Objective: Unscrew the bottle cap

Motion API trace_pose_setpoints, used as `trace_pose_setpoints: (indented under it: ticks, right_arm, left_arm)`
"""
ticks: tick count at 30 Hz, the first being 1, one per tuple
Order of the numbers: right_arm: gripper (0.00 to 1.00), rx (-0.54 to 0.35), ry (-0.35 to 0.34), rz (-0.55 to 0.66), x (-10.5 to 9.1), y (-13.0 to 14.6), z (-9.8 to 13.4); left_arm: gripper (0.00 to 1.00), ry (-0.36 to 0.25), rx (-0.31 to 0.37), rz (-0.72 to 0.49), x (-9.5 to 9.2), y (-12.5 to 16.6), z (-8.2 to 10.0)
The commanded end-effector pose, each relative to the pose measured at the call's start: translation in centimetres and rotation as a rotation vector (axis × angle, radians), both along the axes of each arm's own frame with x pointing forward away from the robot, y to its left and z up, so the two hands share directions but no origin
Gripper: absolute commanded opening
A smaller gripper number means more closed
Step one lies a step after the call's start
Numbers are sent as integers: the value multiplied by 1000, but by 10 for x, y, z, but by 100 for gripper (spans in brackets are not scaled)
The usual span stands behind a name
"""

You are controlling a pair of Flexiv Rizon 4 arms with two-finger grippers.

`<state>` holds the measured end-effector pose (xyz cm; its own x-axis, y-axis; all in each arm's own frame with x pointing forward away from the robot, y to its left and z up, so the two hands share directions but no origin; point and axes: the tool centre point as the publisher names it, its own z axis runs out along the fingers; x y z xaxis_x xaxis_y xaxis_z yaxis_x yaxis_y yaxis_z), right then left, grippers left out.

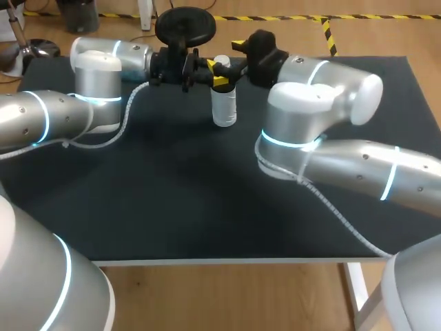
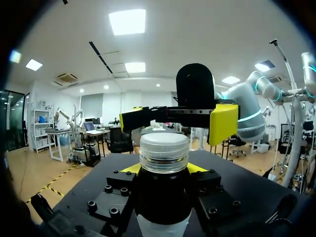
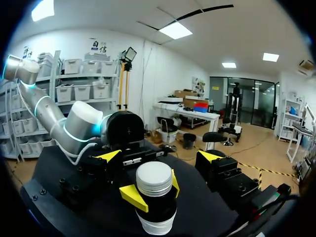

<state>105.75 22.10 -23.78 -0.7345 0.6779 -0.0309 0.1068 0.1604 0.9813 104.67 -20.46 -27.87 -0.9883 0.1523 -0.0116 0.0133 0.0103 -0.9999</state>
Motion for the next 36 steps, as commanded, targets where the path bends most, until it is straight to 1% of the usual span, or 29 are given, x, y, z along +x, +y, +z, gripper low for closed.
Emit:
trace_pose_setpoints:
  ticks: [1,17,19,20,24,25,26,27,29,31,33,35,36]
  right_arm:
    - [100,-6,-13,-118,6,4,-5]
    - [100,18,3,-107,13,5,-10]
    - [73,21,4,-105,14,5,-10]
    - [67,23,5,-104,14,5,-10]
    - [69,27,6,-101,16,4,-11]
    - [65,29,7,-100,16,4,-11]
    - [50,29,7,-100,17,4,-11]
    - [47,29,8,-98,17,4,-11]
    - [45,28,10,-95,17,4,-12]
    - [36,28,10,-92,18,4,-12]
    - [31,29,11,-87,18,4,-12]
    - [20,29,11,-83,18,5,-12]
    - [19,29,11,-81,18,5,-12]
  left_arm:
    - [0,1,1,-3,1,0,0]
    - [0,1,1,-3,1,0,0]
    - [0,1,1,-3,1,0,0]
    - [0,1,1,-3,1,0,0]
    - [0,1,1,-3,1,0,0]
    - [0,1,1,-3,1,0,0]
    - [0,1,1,-3,1,0,0]
    - [0,1,1,-3,1,0,0]
    - [0,1,1,-3,1,0,0]
    - [0,1,1,-3,1,0,0]
    - [0,1,1,-3,1,0,0]
    - [0,1,1,-3,1,0,0]
    - [0,1,1,-3,1,0,0]
